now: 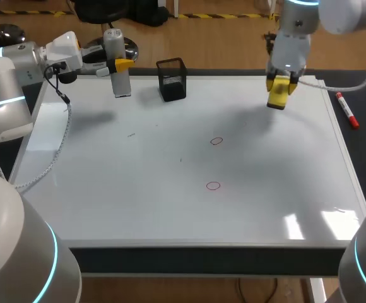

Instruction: Pick up the inspection probe, press it on each red-marked spot on the whiteboard one by one, put down the probe, pick up the eraser, and wipe off all the red marks.

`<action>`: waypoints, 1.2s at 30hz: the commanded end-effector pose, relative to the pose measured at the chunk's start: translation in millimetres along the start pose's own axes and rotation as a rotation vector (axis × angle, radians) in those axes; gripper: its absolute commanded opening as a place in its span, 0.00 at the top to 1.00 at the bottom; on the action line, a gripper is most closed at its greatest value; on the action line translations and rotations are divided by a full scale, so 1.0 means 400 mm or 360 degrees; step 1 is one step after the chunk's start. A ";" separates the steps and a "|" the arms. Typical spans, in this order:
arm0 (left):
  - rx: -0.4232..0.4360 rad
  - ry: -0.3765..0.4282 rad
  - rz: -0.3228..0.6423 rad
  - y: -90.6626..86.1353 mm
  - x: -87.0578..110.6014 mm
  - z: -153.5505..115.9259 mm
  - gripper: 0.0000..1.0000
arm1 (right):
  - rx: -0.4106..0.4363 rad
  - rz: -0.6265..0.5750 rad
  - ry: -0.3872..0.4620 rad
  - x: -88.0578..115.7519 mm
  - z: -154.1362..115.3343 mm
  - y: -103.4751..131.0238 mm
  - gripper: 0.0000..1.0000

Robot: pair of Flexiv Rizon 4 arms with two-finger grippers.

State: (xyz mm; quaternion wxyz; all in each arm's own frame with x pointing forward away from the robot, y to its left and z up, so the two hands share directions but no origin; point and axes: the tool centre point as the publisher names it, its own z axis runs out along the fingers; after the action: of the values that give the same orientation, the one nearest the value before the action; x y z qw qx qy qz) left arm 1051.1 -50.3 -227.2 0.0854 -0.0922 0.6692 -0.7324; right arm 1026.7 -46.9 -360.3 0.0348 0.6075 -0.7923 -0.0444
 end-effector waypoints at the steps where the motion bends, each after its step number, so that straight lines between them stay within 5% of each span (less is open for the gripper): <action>1: 0.0002 0.0000 0.0002 -0.001 0.000 0.000 1.00 | 0.0024 -0.0065 0.0034 -0.034 -0.007 0.056 1.00; 25: 0.0002 0.0000 0.0002 -0.001 0.000 0.000 1.00 | 0.0060 -0.0282 0.0003 -0.270 0.015 0.350 1.00; 36: 0.0002 0.0000 0.0002 -0.001 0.000 0.000 1.00 | 0.0045 -0.0374 -0.0024 -0.334 0.066 0.412 1.00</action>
State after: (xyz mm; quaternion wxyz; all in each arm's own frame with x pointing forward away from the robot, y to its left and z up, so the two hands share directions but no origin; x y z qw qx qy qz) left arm 1051.0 -50.2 -227.0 0.0854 -0.0923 0.6694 -0.7322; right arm 899.0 120.3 -360.9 0.0126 0.6931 -0.7194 -0.0431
